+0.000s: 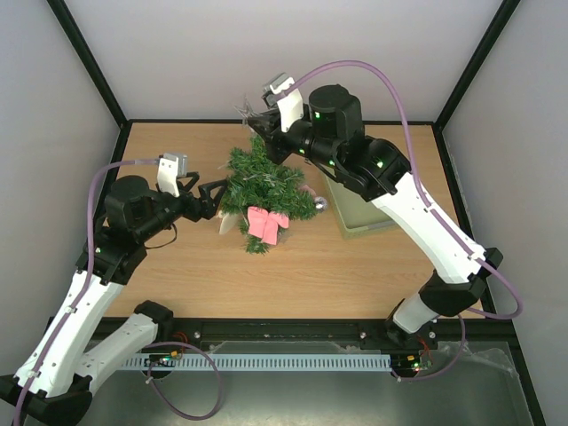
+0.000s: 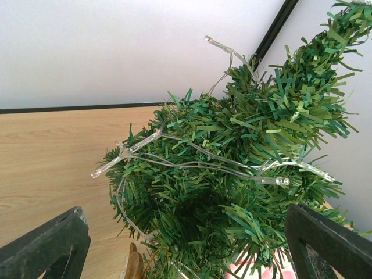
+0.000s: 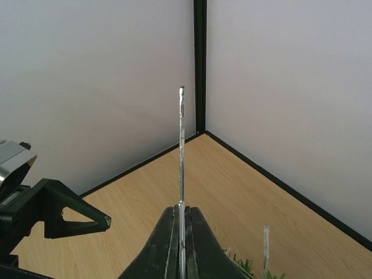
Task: Decorate the small christmas tree
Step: Place the decoration item on the Christmas tree.
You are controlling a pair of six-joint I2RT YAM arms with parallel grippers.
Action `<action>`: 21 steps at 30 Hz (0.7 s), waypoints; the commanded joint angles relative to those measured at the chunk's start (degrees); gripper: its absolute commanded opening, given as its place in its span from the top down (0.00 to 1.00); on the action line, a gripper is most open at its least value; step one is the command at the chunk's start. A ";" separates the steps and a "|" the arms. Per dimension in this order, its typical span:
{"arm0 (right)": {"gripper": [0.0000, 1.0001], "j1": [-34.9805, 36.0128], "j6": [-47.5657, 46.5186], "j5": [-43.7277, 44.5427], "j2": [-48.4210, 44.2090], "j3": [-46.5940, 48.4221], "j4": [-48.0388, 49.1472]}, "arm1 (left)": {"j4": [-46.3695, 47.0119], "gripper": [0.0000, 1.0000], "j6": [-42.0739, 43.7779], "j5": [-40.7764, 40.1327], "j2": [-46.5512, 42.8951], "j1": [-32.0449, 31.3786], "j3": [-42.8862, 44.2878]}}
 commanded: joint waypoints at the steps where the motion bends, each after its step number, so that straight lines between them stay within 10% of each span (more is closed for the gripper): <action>1: 0.98 0.63 -0.92 0.40 0.13 0.80 -2.83 | 1.12 0.08 -0.02 0.75 -0.18 0.41 -0.53; 18: 0.98 1.01 0.49 3.14 -3.40 -4.54 0.64 | 0.88 0.07 -0.11 0.67 -0.38 0.42 -0.33; 21: 0.78 1.00 1.13 3.36 -4.58 -5.67 2.46 | 0.85 0.07 0.04 0.50 -0.56 0.39 -0.32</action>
